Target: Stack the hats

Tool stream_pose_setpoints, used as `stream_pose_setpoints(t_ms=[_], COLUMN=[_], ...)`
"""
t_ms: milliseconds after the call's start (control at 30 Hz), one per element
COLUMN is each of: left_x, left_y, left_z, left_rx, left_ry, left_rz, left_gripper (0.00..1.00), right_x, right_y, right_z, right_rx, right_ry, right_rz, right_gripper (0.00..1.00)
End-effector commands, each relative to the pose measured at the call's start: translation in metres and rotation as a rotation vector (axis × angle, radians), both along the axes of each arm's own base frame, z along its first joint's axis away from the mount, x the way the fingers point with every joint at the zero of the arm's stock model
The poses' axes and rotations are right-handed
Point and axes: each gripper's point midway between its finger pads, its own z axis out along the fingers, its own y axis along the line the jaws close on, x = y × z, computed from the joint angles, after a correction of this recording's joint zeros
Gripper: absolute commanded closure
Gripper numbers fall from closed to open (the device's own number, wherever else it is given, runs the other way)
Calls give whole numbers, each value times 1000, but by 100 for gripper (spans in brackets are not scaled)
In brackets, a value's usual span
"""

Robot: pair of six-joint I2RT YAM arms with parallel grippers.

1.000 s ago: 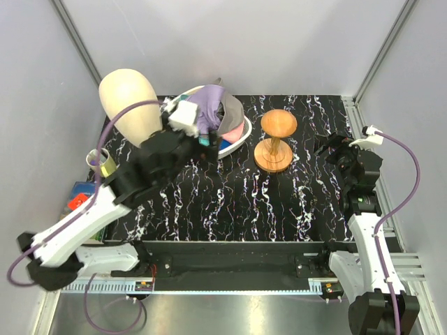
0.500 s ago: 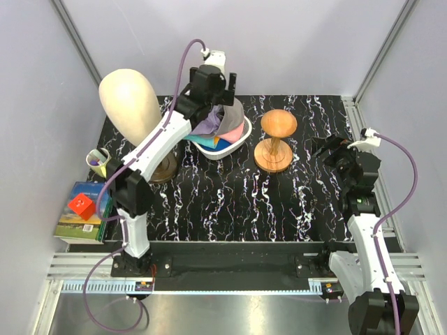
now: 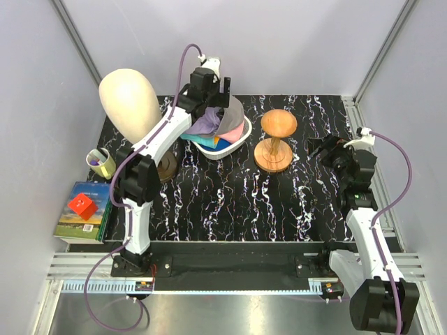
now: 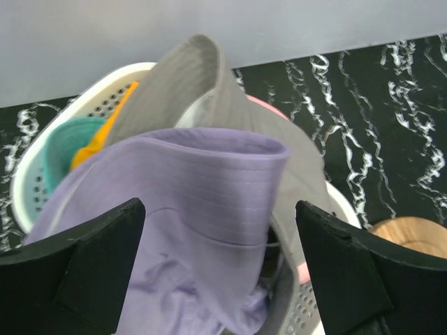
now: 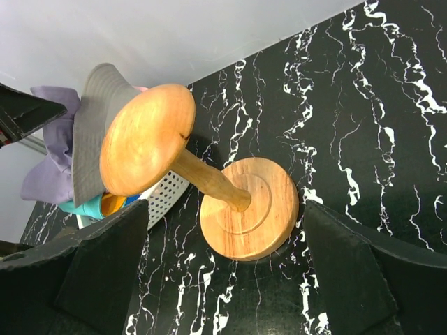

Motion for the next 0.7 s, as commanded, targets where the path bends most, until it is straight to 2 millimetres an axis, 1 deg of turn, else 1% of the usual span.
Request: stream_pose_setpoints(t_ms=[0, 33, 67, 100, 167, 200, 300, 367, 400, 467, 500, 567, 633, 667], left_x=[1, 1, 3, 2, 4, 4, 0, -4, -7, -12, -15, -18, -24, -26], left_y=[-18, -17, -15, -15, -12, -11, -4, -3, -3, -2, 0, 2, 8, 12], left_z=[26, 24, 22, 18, 13, 9, 16, 25, 41, 48, 61, 67, 77, 72], left_rx=[-92, -88, -82, -73, -63, -55, -52, -59, -65, -59, -53, -43, -29, -16], left_ry=[-93, -92, -91, -84, -78, -73, -104, -131, -167, -184, -211, -223, -238, -228], left_rz=[-66, -64, -56, -56, -47, -41, -18, -28, -37, -45, -48, -53, -48, -38], left_gripper=[12, 13, 19, 21, 33, 45, 59, 60, 65, 69, 71, 72, 79, 78], right_x=[3, 3, 3, 3, 3, 3, 3, 4, 5, 6, 7, 8, 9, 10], right_y=[5, 5, 6, 5, 5, 5, 7, 8, 8, 10, 10, 12, 13, 13], right_z=[13, 12, 13, 13, 13, 12, 11, 11, 9, 9, 6, 3, 2, 0], right_rx=[16, 17, 19, 18, 21, 21, 29, 36, 39, 45, 47, 53, 55, 58], right_ry=[-51, -49, -51, -52, -53, -52, -52, -53, -48, -51, -42, -30, -27, -22], right_rz=[29, 29, 30, 29, 28, 28, 35, 41, 42, 50, 52, 59, 67, 68], right_gripper=[0, 0, 0, 0, 0, 0, 0, 0, 0, 0, 0, 0, 0, 0])
